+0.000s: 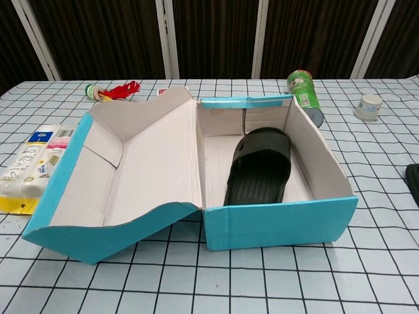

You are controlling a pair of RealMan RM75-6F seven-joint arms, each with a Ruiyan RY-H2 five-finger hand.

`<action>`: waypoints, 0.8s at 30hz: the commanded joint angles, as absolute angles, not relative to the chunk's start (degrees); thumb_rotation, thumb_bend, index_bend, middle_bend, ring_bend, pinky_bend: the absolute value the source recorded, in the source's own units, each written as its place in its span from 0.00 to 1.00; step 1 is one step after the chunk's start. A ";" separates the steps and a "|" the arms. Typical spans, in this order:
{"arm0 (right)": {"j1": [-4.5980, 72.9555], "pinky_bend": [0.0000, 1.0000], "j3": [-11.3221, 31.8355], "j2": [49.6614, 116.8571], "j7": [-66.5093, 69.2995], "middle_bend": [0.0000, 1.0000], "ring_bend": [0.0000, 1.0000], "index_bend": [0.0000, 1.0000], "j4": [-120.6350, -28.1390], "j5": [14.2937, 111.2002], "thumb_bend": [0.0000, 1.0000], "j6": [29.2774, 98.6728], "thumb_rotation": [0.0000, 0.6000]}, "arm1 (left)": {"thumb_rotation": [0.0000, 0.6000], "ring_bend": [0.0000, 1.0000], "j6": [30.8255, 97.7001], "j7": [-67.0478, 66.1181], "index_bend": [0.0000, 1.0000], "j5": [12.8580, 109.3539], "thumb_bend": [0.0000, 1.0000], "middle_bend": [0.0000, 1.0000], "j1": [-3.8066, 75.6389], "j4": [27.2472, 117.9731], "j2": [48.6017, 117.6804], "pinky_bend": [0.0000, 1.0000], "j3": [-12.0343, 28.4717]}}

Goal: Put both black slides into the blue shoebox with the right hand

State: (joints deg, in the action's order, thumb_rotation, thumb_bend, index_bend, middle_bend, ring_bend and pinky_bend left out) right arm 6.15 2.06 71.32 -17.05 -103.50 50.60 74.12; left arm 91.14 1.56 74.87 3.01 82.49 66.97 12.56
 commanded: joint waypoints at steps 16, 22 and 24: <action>6.50 0.04 3.22 75.58 -18.80 0.06 0.14 0.12 -99.34 52.06 0.10 75.58 1.00 | 1.00 0.00 91.57 1.37 0.16 74.92 0.73 0.04 2.85 82.59 66.93 0.00 12.63; 6.58 0.04 2.88 76.45 -19.99 0.06 0.14 0.12 -98.52 53.85 0.10 76.39 1.00 | 1.00 0.00 91.49 1.02 0.16 74.93 0.73 0.04 2.92 82.65 67.00 0.00 12.58; 6.50 0.04 2.43 76.62 -19.81 0.06 0.14 0.12 -98.29 55.36 0.10 76.51 1.00 | 1.00 0.00 91.47 1.00 0.16 74.87 0.73 0.04 2.94 82.60 67.02 0.00 12.62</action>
